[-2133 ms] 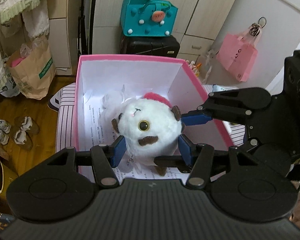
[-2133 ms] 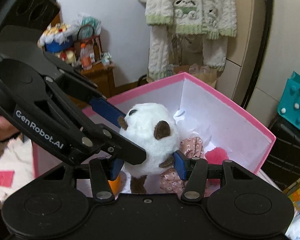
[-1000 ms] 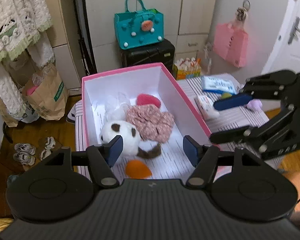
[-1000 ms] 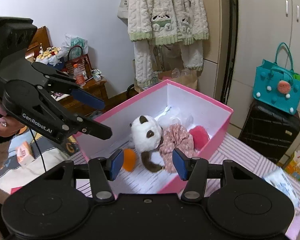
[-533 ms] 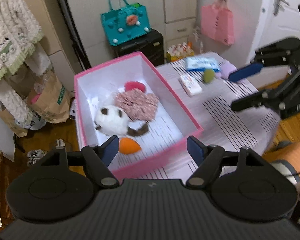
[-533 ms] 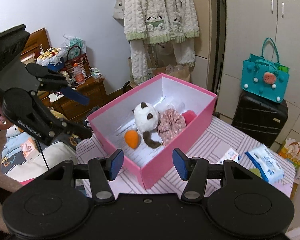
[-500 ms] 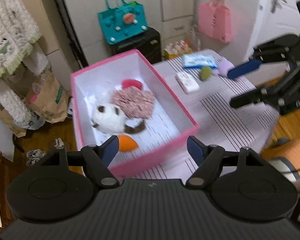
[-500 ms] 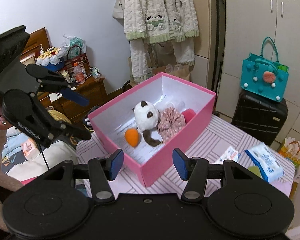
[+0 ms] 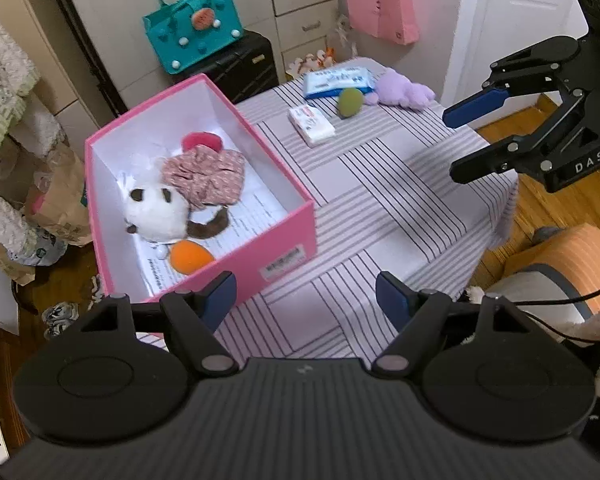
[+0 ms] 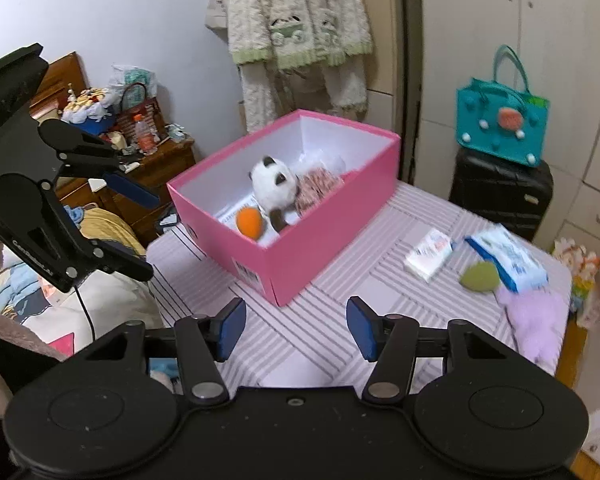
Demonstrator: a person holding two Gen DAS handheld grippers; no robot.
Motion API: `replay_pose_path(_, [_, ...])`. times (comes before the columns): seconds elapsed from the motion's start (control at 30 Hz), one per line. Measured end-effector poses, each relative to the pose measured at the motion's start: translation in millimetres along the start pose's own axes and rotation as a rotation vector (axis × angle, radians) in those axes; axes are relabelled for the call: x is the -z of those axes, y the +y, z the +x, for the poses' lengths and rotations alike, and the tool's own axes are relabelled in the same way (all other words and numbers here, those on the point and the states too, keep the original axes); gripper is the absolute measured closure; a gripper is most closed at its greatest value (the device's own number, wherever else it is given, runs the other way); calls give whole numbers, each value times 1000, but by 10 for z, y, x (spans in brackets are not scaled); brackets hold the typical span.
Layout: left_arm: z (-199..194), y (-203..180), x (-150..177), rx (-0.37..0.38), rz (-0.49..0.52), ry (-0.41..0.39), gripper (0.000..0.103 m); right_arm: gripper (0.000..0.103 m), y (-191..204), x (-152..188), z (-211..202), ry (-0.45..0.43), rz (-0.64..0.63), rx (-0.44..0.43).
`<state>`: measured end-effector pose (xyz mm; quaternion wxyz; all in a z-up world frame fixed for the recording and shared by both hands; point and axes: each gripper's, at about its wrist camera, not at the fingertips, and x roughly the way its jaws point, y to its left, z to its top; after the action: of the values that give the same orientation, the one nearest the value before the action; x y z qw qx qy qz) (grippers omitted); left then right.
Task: Organize soft objects
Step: 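Move both grippers back toward the items left on the table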
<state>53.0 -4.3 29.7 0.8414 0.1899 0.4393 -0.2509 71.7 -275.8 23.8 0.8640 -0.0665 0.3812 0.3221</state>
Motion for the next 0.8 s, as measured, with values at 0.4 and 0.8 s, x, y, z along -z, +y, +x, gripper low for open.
replay_pose_path(0.4, [125, -313, -87, 47, -25, -122, 27, 32, -400, 570, -127, -91, 76, 93])
replay_pose_path(0.8, [288, -440, -419, 82, -23, -270, 27, 24, -708, 814, 18, -226, 39, 194])
